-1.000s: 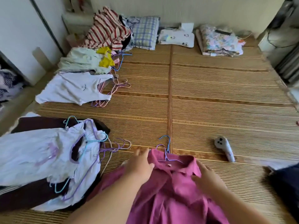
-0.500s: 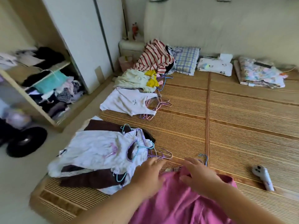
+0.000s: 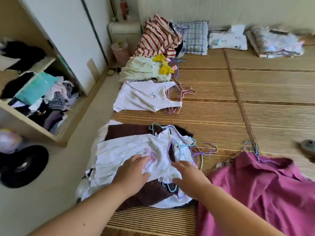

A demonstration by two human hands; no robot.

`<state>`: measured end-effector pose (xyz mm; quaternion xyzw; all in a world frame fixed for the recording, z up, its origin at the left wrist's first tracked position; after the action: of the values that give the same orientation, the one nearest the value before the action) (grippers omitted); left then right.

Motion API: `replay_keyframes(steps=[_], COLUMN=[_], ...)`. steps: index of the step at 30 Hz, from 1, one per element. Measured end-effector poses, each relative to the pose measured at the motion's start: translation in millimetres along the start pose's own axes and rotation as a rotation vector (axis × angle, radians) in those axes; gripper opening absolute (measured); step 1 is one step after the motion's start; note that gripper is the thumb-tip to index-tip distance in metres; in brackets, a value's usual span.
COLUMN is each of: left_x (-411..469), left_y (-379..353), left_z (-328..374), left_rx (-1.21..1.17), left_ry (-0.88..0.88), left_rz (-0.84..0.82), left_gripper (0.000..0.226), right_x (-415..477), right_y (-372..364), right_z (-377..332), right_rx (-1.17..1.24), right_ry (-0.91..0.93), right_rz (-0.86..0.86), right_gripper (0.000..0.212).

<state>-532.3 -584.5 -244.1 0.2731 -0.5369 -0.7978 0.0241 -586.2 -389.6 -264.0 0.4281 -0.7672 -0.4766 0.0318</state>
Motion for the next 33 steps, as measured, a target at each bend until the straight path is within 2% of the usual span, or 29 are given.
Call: replay_keyframes(steps=[7, 12, 16, 20, 23, 27, 30, 33], left_x=[56.0, 98.9, 123.7, 135.1, 134.4, 133.2, 135.8, 130.7], left_y=[-44.3, -83.5, -112.2, -131.7, -138.4, -116.1, -66.6, 9.6], left_z=[-50.9, -74.1, -94.0, -106.5, -109.6, -103.5, -82.3, -52.0], left_rx=[0.058, 0.179, 0.215, 0.230, 0.230, 0.182, 0.029, -0.026], left_ry=[0.017, 0.032, 0.080, 0.097, 0.102, 0.114, 0.086, 0.016], left_rz=[-0.139, -0.215, -0.283, -0.326, -0.380, -0.369, -0.194, 0.059], left_gripper=[0.057, 0.060, 0.062, 0.060, 0.058, 0.068, 0.068, 0.072], right_x=[52.5, 102.7, 140.2, 157.5, 156.5, 143.9, 135.5, 124.7], right_y=[-52.0, -76.2, -94.0, -108.5, -105.9, -76.3, -34.9, 25.4], right_z=[29.3, 76.8, 107.7, 129.4, 132.3, 106.3, 69.2, 27.2], right_rx=[0.052, 0.329, 0.515, 0.432, 0.436, 0.545, 0.553, 0.481], right_ry=[-0.199, -0.431, -0.592, -0.686, -0.640, -0.512, -0.334, -0.151], right_rz=[-0.061, 0.093, 0.323, 0.268, 0.379, 0.621, 0.710, 0.705], right_gripper=[0.059, 0.065, 0.042, 0.037, 0.024, 0.022, 0.022, 0.020])
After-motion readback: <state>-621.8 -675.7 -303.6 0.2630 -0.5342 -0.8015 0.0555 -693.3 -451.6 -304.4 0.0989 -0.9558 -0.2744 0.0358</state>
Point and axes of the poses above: each hand's wrist, its own x-axis towards the middle knuckle, its own y-axis out of the back of the hand, z = x × y, the point moved 4 cm from there along x, towards the middle knuckle, and after that the axes turned 13 degrees about y, right-handed, at the moved point
